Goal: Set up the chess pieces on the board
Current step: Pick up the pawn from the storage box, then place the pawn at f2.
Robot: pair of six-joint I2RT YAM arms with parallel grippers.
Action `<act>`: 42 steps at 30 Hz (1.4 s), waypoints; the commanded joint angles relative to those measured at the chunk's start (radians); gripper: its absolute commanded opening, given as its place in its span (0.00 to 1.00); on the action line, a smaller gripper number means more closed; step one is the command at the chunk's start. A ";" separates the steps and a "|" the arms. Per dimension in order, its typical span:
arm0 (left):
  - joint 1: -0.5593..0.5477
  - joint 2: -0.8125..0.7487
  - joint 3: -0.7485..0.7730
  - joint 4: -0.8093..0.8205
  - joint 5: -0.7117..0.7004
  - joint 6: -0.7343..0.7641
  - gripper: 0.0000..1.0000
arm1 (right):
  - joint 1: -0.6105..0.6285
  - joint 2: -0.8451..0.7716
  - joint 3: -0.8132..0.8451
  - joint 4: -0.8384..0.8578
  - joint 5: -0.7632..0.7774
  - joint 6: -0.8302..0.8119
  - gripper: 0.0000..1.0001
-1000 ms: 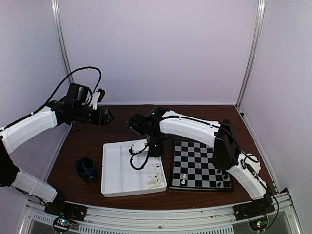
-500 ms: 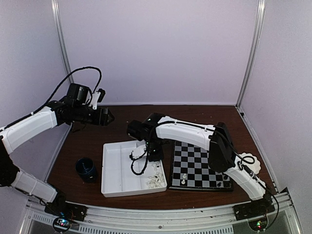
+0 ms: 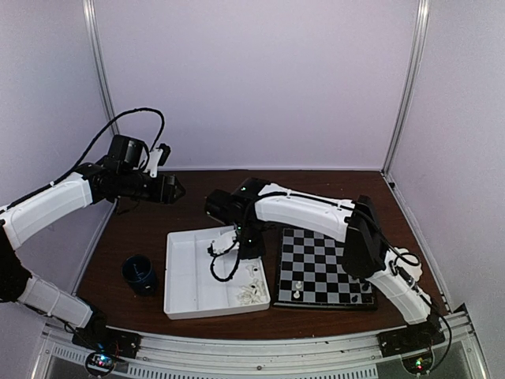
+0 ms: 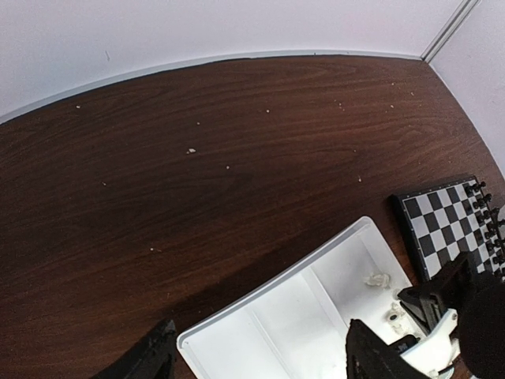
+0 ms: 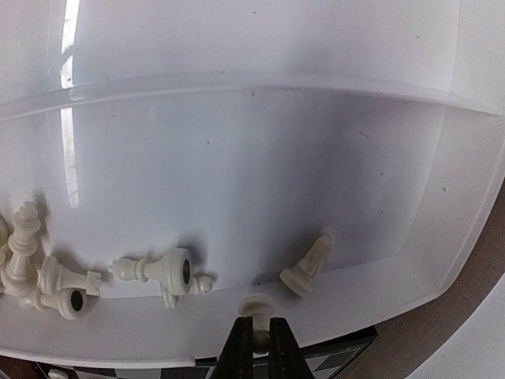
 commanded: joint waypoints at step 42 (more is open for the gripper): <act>0.009 0.036 0.029 0.025 0.015 -0.014 0.73 | -0.105 -0.519 -0.869 0.262 -0.201 0.093 0.01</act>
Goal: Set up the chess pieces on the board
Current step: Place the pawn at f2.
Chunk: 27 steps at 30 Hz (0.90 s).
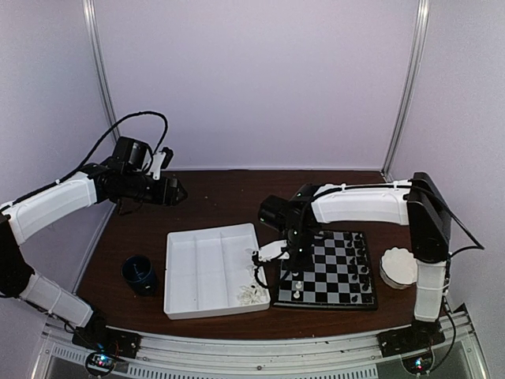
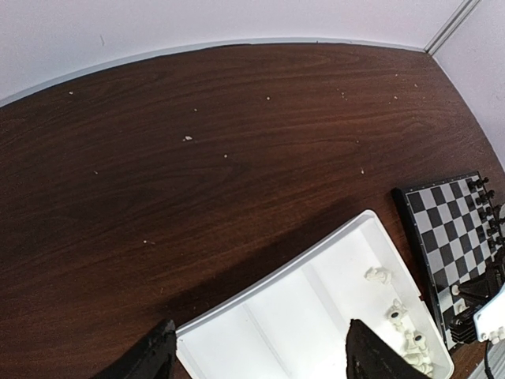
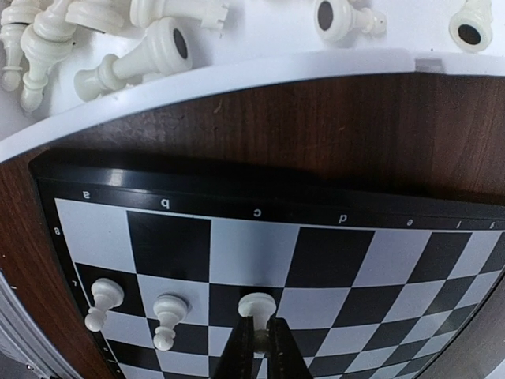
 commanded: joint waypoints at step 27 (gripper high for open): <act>0.009 0.000 0.030 0.025 0.008 -0.004 0.73 | 0.004 -0.048 0.031 -0.089 -0.003 0.020 0.21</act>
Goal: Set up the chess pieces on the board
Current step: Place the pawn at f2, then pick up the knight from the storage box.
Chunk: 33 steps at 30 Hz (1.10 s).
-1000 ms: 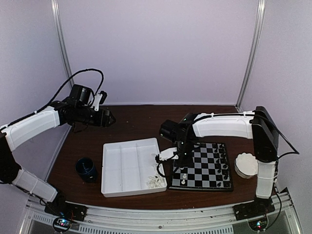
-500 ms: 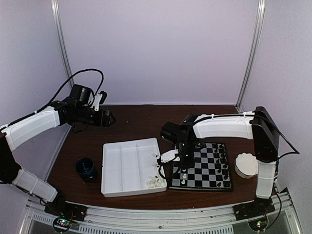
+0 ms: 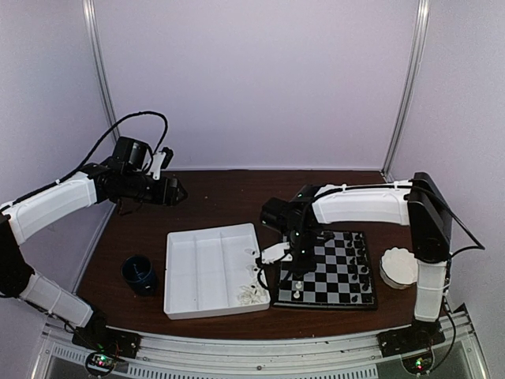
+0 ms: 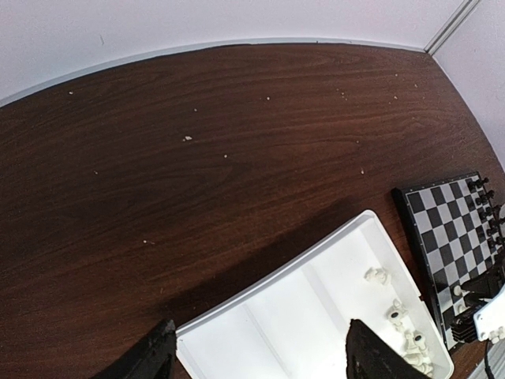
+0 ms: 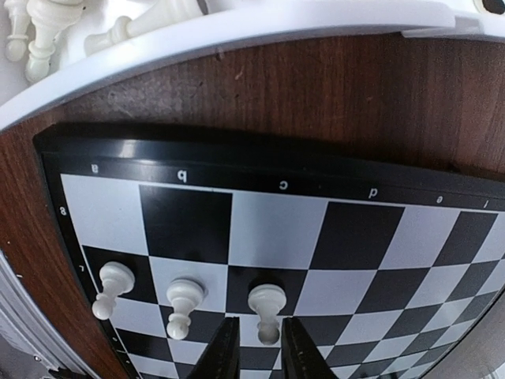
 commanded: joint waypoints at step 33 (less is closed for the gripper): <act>0.009 -0.026 0.029 0.026 0.012 -0.004 0.73 | 0.200 0.324 0.541 -0.159 -0.164 0.049 0.28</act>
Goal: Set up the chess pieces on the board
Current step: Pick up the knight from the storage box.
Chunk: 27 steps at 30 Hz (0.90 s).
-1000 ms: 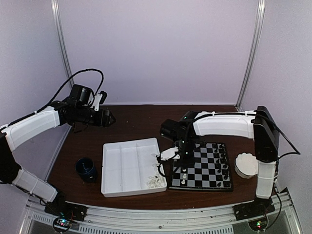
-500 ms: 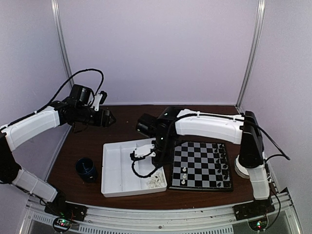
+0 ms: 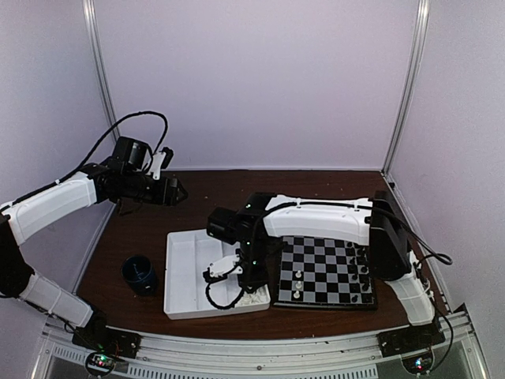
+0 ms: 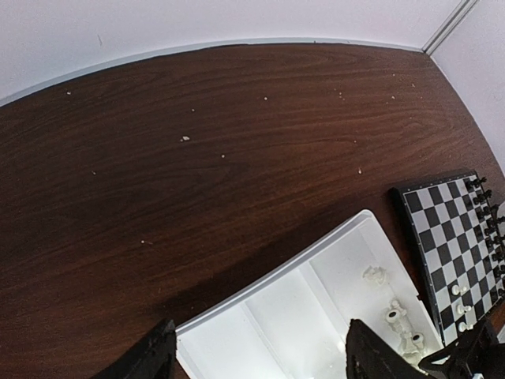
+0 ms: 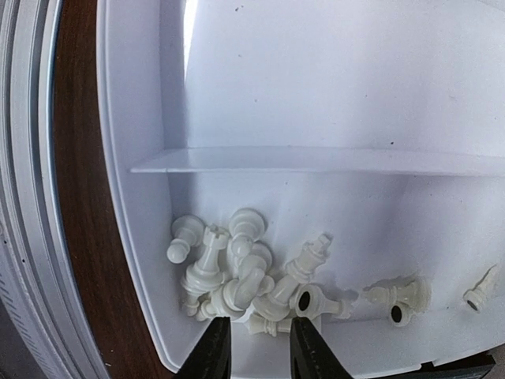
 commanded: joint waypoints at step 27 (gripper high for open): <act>0.013 -0.019 0.031 0.025 0.012 -0.005 0.74 | 0.013 0.003 0.071 -0.039 -0.025 0.030 0.27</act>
